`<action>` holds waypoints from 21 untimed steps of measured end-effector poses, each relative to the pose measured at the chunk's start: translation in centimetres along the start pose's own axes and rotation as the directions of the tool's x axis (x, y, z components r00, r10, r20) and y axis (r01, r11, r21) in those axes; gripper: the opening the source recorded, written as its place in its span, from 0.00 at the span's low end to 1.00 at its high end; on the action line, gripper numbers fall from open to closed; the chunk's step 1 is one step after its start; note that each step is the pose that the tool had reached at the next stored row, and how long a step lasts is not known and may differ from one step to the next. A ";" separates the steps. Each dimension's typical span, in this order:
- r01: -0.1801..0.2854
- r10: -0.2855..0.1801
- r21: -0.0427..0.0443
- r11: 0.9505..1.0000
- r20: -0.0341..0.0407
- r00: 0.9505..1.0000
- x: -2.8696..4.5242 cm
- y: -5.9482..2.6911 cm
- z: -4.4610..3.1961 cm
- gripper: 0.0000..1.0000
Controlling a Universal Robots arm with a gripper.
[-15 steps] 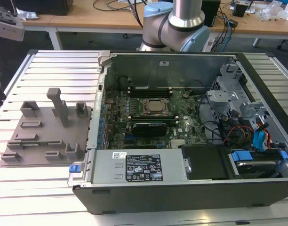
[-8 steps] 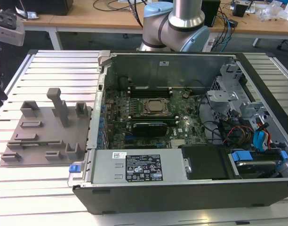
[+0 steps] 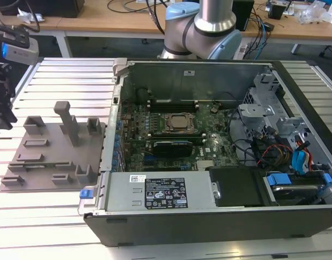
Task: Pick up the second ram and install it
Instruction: 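Pick up the second ram and move it above second insertion slot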
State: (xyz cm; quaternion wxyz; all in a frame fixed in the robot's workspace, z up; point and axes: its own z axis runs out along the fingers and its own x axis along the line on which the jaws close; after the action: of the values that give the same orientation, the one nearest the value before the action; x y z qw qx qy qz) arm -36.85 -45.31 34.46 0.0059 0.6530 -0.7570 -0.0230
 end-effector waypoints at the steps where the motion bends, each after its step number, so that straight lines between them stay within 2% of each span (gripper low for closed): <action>1: 0.000 0.000 0.000 1.000 0.000 1.000 0.01 -0.02 0.38 0.24; 10: 0.001 -0.001 0.000 1.000 0.000 1.000 0.05 -0.10 2.26 0.24; 13: 0.081 -0.081 -0.002 0.997 -0.003 0.997 0.05 -0.10 2.39 0.24; 17: 0.081 -0.081 -0.001 0.997 -0.003 0.997 0.05 -0.11 2.51 0.24; 19: 0.081 -0.081 -0.002 0.997 -0.004 0.997 0.08 -0.14 3.39 0.24; 21: 0.081 -0.081 -0.002 0.997 -0.004 0.997 0.09 -0.17 3.94 0.24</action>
State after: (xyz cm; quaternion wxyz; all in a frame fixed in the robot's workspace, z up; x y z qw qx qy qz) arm -36.85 -45.31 30.51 0.0069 0.6832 -0.7299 -0.0227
